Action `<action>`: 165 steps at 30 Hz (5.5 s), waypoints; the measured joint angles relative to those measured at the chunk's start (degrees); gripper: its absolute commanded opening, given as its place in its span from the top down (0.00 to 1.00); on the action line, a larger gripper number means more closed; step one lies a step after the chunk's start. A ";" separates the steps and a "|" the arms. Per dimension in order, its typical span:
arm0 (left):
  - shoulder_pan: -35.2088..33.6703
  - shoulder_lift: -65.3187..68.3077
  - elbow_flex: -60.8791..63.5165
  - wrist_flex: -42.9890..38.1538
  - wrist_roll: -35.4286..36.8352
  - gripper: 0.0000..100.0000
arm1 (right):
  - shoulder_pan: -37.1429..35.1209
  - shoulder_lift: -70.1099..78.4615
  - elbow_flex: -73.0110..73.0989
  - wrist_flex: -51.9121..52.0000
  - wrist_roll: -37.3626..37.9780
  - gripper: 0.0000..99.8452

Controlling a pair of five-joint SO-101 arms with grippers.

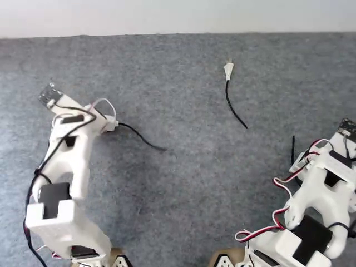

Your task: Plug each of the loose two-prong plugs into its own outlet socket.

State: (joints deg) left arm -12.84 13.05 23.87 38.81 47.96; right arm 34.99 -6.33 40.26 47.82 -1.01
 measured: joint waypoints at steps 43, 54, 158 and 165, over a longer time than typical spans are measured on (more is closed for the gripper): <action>8.00 2.81 2.37 -16.00 -10.11 0.99 | -19.34 -11.69 -1.76 0.00 -3.16 0.81; 8.09 2.81 2.37 -16.97 -10.99 0.99 | -34.46 1.76 -23.65 0.00 -8.35 0.81; 4.84 9.05 -7.30 -12.04 -11.25 0.99 | -34.99 63.03 -89.67 30.59 24.97 0.97; 4.84 9.05 -7.30 -12.04 -11.25 0.99 | -35.69 63.30 -90.46 32.70 25.14 0.88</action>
State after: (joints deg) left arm -8.00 22.11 16.57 26.77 36.70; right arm -0.70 56.97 -50.20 80.53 24.13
